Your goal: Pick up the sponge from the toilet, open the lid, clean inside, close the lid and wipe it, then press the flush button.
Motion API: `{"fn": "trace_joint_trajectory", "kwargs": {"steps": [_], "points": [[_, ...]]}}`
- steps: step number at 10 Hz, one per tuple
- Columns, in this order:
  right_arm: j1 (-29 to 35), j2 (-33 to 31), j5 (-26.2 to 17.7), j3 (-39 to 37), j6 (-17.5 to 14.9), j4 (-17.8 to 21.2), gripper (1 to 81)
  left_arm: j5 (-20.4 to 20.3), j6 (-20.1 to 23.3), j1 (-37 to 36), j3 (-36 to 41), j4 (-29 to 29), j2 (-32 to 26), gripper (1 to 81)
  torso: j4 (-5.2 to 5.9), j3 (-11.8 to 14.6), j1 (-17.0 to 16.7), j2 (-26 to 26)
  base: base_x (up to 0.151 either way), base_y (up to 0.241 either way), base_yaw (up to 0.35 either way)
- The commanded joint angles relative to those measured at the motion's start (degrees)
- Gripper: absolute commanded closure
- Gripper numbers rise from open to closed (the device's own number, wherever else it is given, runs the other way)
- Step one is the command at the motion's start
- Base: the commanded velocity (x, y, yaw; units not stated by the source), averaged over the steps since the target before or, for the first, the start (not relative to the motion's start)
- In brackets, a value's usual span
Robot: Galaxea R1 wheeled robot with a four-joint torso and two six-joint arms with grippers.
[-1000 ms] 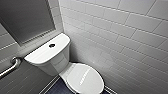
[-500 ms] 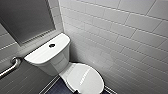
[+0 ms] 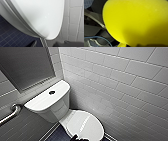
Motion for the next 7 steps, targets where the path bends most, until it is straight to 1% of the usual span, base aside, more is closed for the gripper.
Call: {"fn": "trace_joint_trajectory", "kwargs": {"steps": [1,7], "points": [[-1.65,-1.75,-4.61,1.53,-0.02,-0.77,81.1,2.17,-0.88,-6.4,-0.1,-0.56,0.5,1.0,0.0,0.0,0.0,0.0,0.0,0.0,0.0],[-1.57,-1.84,-4.61,1.61,0.07,-0.41,81.1,2.17,-2.11,-6.49,-4.41,-0.56,2.51,1.0,0.0,0.0,0.0,0.0,0.0,0.0,0.0]]}}
